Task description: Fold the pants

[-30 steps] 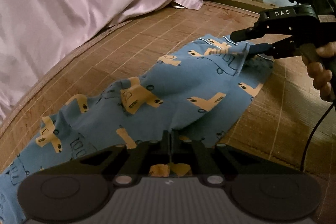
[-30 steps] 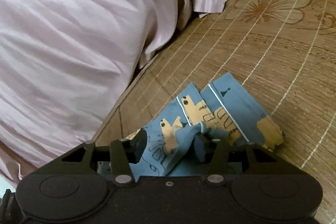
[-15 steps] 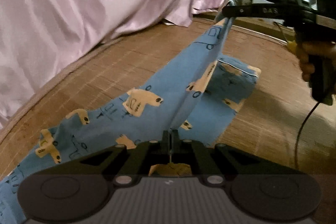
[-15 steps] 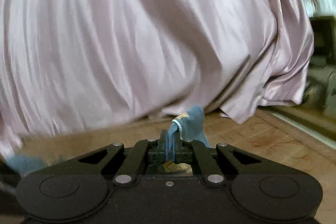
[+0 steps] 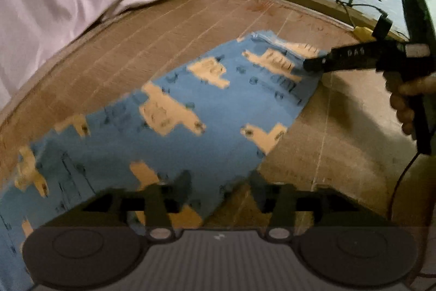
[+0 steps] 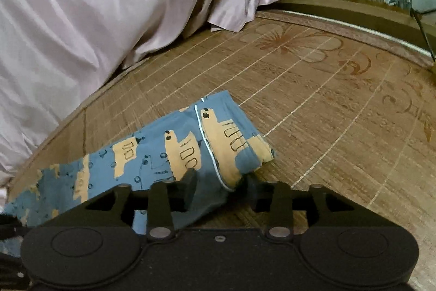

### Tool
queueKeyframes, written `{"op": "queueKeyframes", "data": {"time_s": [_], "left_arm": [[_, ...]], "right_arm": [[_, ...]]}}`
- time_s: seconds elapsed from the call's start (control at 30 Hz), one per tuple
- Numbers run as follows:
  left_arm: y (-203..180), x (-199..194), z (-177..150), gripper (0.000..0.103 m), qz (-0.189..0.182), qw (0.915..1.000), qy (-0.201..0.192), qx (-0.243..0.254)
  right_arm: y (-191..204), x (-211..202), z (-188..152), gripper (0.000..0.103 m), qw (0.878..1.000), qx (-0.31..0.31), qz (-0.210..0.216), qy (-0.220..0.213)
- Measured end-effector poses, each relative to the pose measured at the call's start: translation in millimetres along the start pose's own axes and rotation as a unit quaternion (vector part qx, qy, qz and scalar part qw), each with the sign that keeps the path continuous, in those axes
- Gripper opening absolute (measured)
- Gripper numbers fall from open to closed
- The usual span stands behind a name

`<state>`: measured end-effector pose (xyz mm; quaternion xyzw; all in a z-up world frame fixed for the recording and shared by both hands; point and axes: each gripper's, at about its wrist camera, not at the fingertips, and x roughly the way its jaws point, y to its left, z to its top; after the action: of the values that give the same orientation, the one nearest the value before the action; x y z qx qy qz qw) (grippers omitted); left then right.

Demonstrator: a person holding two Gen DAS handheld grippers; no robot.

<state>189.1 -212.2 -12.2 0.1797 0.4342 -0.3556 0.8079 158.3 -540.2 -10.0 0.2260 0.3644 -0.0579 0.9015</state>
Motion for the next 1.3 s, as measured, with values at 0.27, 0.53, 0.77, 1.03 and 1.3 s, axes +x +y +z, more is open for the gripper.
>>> {"op": "queueKeyframes", "data": {"time_s": [0.27, 0.53, 0.77, 1.03, 1.3], "left_arm": [[-17.1, 23.5, 98.6, 0.075, 0.060, 0.9732, 0.183, 0.125], [-33.1, 79.4, 191.4, 0.084, -0.050, 0.9821, 0.024, 0.180], [-40.9, 127.9, 208.8, 0.065, -0.150, 0.9709, 0.043, 0.182], [-32.2, 154.3, 211.0, 0.056, -0.148, 0.9761, 0.078, 0.138], [-36.6, 162.8, 214.3, 0.016, -0.116, 0.9807, 0.103, 0.119]], "right_arm": [[-9.2, 7.2, 2.6, 0.071, 0.997, -0.032, 0.064, 0.015], [-27.9, 7.4, 16.7, 0.084, 0.995, -0.039, 0.080, 0.035], [-27.8, 3.6, 22.9, 0.039, 0.989, -0.125, 0.077, 0.024], [-36.9, 8.7, 21.1, 0.031, 0.989, -0.110, 0.090, 0.039], [-30.9, 8.3, 18.6, 0.016, 0.988, -0.130, 0.080, 0.032]]}}
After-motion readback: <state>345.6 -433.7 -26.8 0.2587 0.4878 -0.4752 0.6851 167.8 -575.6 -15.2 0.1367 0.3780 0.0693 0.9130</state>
